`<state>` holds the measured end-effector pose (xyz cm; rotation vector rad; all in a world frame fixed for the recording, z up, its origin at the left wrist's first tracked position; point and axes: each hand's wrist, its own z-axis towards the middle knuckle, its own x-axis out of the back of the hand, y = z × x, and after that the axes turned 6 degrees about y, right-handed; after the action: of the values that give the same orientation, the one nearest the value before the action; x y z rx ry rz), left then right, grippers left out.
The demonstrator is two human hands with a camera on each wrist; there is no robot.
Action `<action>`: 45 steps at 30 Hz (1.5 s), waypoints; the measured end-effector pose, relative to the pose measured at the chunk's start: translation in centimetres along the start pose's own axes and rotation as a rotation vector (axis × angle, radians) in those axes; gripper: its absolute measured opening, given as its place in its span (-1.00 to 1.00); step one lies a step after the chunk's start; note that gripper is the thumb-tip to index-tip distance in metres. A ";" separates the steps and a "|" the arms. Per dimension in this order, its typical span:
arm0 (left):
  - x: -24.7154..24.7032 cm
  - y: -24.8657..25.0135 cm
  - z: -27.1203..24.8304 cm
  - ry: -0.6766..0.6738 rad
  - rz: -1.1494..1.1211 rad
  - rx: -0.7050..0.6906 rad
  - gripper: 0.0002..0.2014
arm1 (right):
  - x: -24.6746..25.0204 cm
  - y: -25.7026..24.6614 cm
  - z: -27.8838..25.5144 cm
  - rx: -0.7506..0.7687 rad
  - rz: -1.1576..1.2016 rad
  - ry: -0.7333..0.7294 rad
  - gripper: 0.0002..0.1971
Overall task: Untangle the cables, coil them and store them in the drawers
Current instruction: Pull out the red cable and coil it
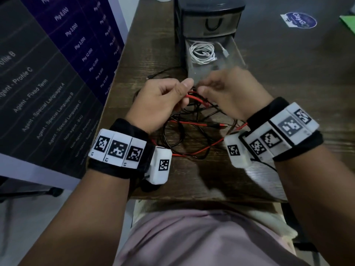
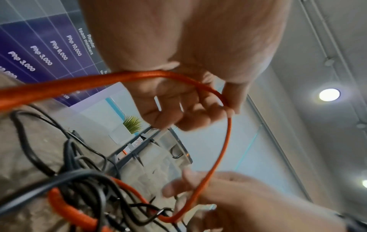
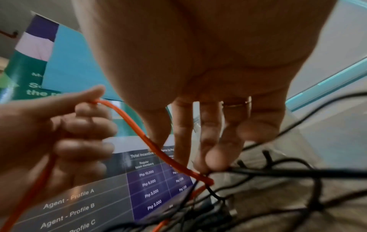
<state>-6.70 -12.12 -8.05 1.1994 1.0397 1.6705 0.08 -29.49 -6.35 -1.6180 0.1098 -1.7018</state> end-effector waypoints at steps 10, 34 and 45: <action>1.5 1.3 0.7 0.245 -0.270 -0.090 -0.70 | -1.5 2.1 -0.1 0.047 0.289 -0.009 -0.51; -3.2 1.1 1.3 -0.010 -0.025 0.038 -0.79 | 1.1 -2.0 -0.7 0.346 0.795 0.144 -0.72; -2.7 0.6 1.7 0.099 -0.076 -0.194 -0.90 | -0.6 1.1 -0.8 0.170 0.604 0.010 -0.45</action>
<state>-4.52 -14.59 -7.92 0.9498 0.9459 1.7417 -0.15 -30.27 -7.54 -1.2799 0.4043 -1.2150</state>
